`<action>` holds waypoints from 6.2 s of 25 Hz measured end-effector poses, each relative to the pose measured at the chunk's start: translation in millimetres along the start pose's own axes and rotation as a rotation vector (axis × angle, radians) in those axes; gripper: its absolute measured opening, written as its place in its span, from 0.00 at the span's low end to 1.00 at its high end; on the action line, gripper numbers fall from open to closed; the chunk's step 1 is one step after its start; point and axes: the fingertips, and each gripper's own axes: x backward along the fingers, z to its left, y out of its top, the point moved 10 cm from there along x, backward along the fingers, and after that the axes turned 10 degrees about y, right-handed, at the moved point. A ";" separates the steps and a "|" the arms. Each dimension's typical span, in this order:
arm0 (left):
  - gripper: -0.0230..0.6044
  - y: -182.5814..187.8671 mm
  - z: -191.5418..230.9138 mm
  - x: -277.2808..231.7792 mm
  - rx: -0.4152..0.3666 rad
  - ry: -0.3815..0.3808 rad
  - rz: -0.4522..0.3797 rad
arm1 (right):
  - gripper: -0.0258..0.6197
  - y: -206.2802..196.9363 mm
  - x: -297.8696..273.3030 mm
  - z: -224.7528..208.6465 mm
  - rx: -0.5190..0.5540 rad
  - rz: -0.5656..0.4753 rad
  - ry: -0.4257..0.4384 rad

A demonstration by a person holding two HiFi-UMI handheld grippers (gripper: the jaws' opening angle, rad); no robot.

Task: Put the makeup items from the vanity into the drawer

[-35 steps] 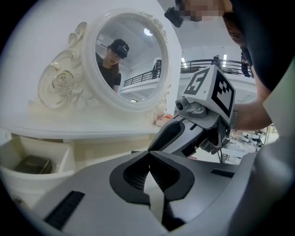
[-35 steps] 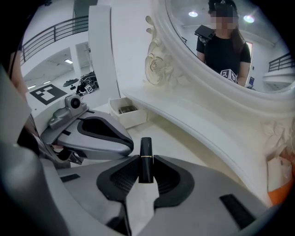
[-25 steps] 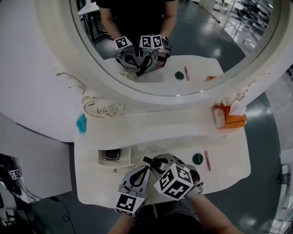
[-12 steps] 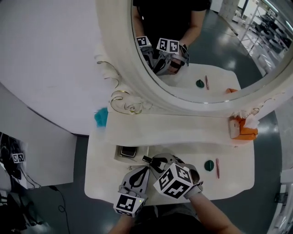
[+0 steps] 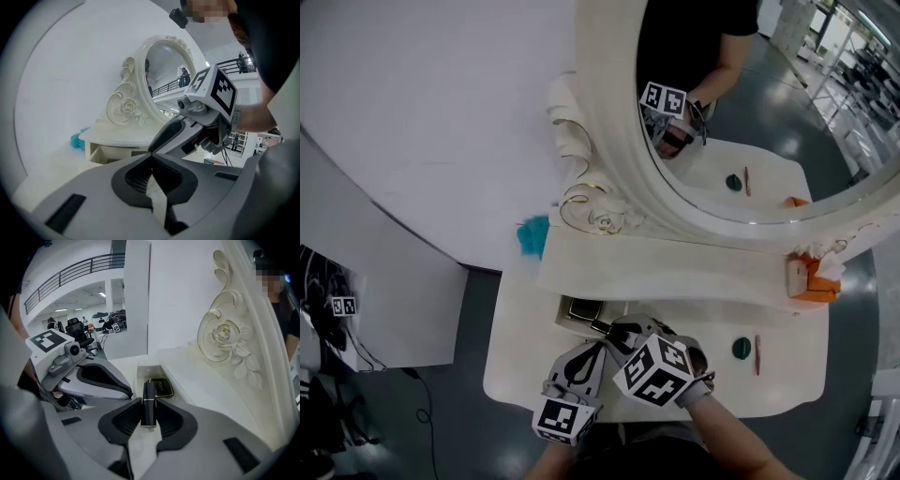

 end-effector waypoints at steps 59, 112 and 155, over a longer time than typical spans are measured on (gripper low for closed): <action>0.06 -4.2 36.2 19.2 0.043 0.089 -0.013 | 0.21 30.2 -26.3 -5.7 -0.015 -0.018 0.090; 0.06 -2.4 -9.2 12.9 -0.018 -0.077 0.000 | 0.07 -18.9 19.2 19.0 -0.101 -0.097 -0.042; 0.06 -11.4 -134.9 -64.5 -0.111 -0.427 0.096 | 0.07 -153.5 103.8 4.4 -0.389 -0.138 -0.223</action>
